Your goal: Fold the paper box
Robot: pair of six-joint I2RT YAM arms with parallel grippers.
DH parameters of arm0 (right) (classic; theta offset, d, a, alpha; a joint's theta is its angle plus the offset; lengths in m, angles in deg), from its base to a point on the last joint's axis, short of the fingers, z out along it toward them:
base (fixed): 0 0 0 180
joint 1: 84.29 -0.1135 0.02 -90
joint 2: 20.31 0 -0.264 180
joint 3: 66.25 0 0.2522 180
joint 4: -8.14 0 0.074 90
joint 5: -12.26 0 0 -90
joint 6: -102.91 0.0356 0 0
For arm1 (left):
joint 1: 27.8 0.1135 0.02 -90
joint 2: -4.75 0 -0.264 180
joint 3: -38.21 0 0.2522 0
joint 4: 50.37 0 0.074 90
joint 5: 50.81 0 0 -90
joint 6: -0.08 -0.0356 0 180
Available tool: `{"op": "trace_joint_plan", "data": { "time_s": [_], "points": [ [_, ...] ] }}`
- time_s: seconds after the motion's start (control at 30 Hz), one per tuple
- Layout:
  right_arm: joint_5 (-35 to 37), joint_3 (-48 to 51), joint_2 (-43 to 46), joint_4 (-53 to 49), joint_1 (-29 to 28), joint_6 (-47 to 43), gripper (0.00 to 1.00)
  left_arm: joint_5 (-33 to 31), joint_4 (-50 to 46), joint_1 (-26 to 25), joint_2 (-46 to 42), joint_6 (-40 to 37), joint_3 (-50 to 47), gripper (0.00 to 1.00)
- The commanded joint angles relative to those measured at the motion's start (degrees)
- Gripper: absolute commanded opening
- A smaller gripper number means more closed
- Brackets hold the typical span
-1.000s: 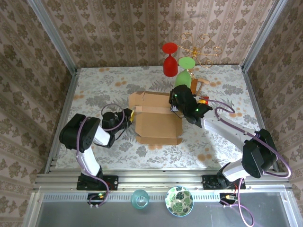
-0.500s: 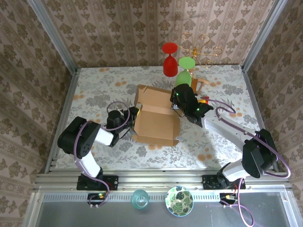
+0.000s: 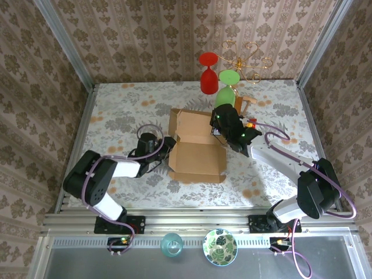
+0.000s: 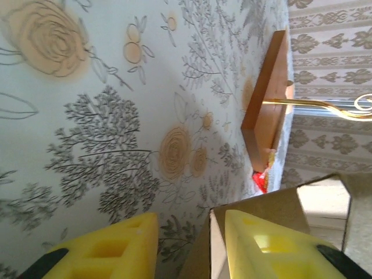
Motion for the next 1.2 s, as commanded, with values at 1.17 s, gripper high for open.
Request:
{"op": "trace_joint_plan", "data": {
  "time_s": [1.17],
  "points": [
    [-3.4, 15.6, -8.2, 24.2, 1.6, -15.2, 0.0, 11.3, -36.7, 21.0, -17.5, -26.1, 11.3, 0.31]
  ]
}}
